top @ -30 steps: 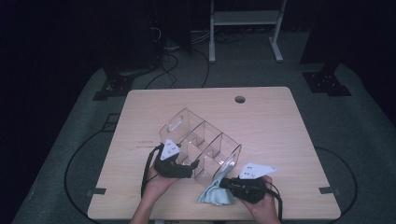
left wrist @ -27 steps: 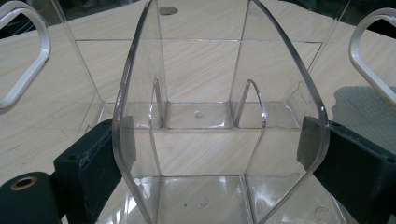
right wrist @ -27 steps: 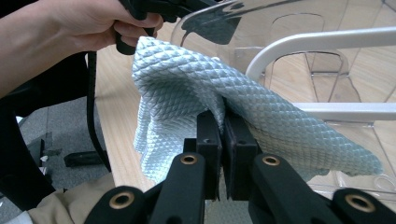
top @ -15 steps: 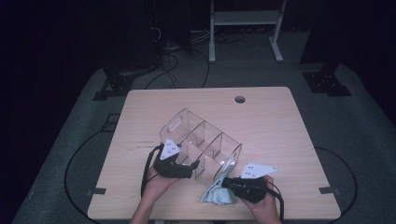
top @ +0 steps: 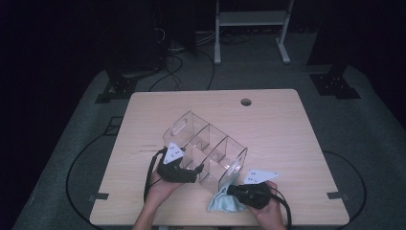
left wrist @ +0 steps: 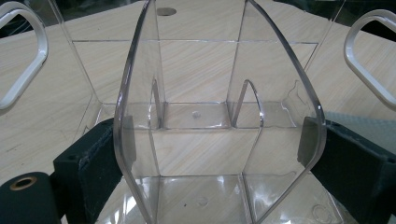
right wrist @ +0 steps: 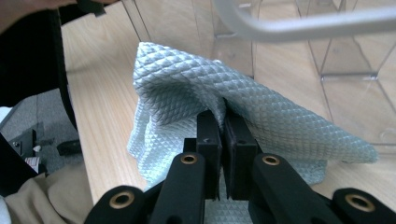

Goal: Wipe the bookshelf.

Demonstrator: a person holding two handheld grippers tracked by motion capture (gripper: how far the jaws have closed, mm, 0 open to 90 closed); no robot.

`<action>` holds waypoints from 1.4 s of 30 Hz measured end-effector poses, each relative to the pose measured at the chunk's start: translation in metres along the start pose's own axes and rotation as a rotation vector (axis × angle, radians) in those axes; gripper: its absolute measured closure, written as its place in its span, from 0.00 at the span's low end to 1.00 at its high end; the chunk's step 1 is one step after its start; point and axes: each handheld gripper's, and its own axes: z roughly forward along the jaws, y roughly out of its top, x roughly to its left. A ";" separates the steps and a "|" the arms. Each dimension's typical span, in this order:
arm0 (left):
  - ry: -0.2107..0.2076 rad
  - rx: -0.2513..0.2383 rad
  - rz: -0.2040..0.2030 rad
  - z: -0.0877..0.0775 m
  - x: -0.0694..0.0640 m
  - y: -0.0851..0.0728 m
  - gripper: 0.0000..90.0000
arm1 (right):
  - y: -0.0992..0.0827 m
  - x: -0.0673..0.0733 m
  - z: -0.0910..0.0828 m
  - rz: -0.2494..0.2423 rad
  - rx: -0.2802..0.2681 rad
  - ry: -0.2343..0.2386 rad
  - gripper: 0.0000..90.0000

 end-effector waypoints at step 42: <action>-0.055 -0.015 0.009 0.001 -0.009 0.003 0.08 | 0.024 0.016 -0.041 -0.037 -0.134 0.008 0.95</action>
